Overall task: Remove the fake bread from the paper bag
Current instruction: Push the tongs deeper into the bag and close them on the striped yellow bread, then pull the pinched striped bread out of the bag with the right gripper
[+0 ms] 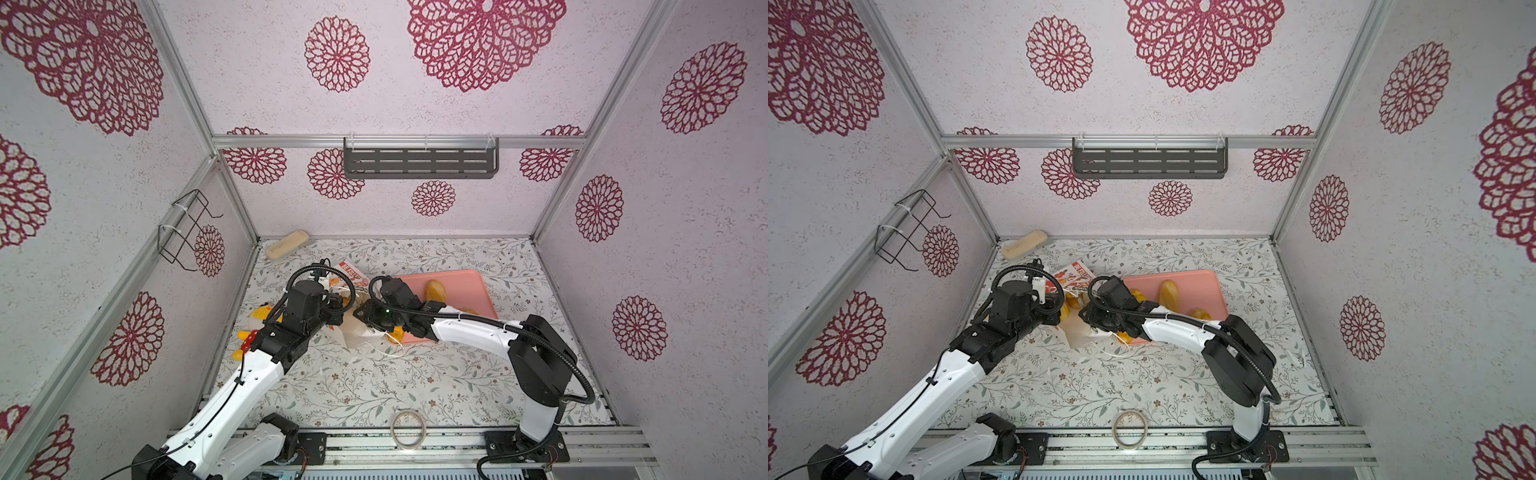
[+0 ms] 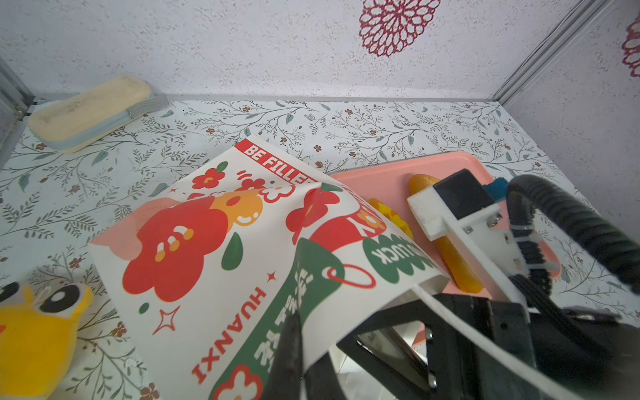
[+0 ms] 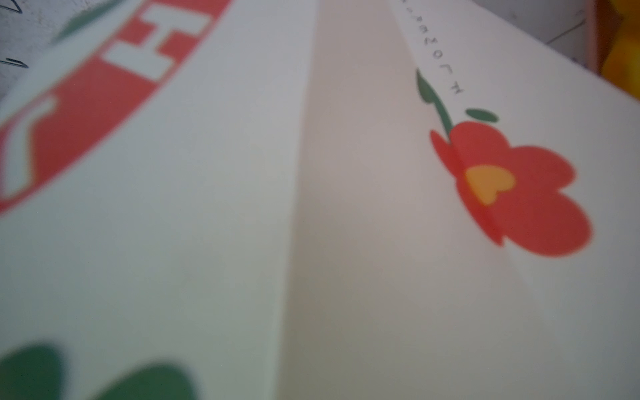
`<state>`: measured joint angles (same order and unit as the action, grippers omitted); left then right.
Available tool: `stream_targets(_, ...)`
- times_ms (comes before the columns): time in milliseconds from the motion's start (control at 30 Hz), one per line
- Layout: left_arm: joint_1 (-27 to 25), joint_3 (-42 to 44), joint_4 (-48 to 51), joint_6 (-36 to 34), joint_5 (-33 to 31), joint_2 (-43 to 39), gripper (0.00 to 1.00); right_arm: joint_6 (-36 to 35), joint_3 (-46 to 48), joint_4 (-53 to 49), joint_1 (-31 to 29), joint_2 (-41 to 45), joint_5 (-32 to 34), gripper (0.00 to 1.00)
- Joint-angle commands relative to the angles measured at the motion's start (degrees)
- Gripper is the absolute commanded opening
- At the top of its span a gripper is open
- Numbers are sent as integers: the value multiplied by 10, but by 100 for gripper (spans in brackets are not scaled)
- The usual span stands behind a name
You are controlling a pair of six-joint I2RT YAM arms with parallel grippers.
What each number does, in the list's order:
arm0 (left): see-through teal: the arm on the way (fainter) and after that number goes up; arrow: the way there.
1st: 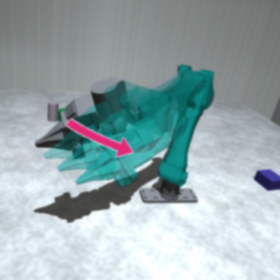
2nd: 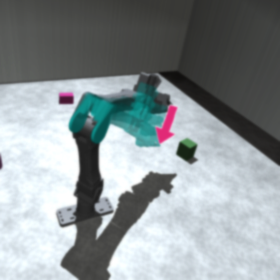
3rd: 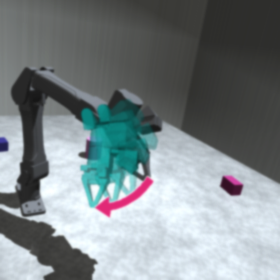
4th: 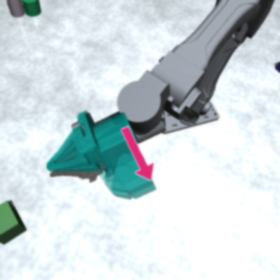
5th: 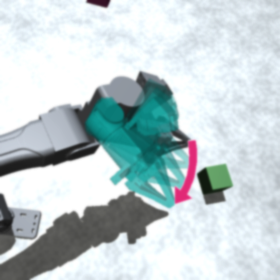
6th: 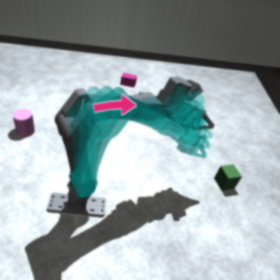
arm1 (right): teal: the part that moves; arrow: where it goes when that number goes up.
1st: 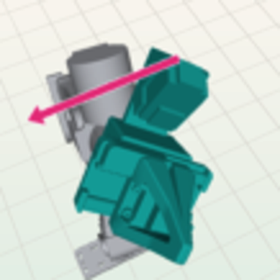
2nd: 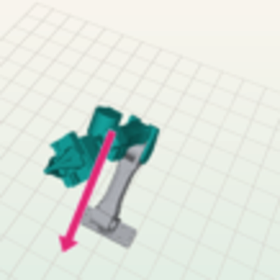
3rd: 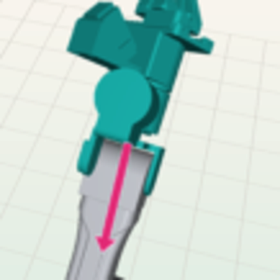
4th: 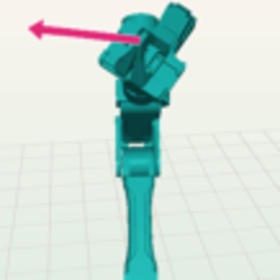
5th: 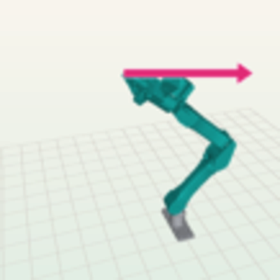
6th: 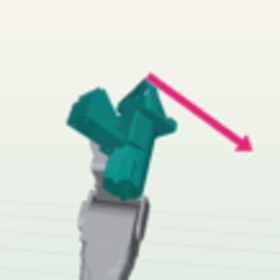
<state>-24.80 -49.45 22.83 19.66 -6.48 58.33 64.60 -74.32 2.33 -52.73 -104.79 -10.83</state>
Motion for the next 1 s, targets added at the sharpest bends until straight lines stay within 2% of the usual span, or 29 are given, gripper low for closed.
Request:
stream_targets(0, -3, -9, -13, 13, 14, 2, 0, -14, -25, 25, 0, 14, 5, 21)
stream_targets(67, -3, -7, -13, 25, 1, 5, 0, -22, -24, 18, -4, 26, 14, 9)
stream_targets(133, -3, -3, -15, 35, -4, 12, 0, -29, -22, 6, -10, 41, 22, 0)
stream_targets(667, -3, 3, -22, 59, -48, 15, 0, -22, 137, -40, -61, 244, 76, 0)
stream_targets(833, -3, -2, -8, 56, -71, 17, 0, -23, 173, -104, -82, 341, 108, 0)
stream_targets(967, -2, -12, 11, 56, -89, 24, 0, -25, 170, -203, -92, 425, 138, 0)
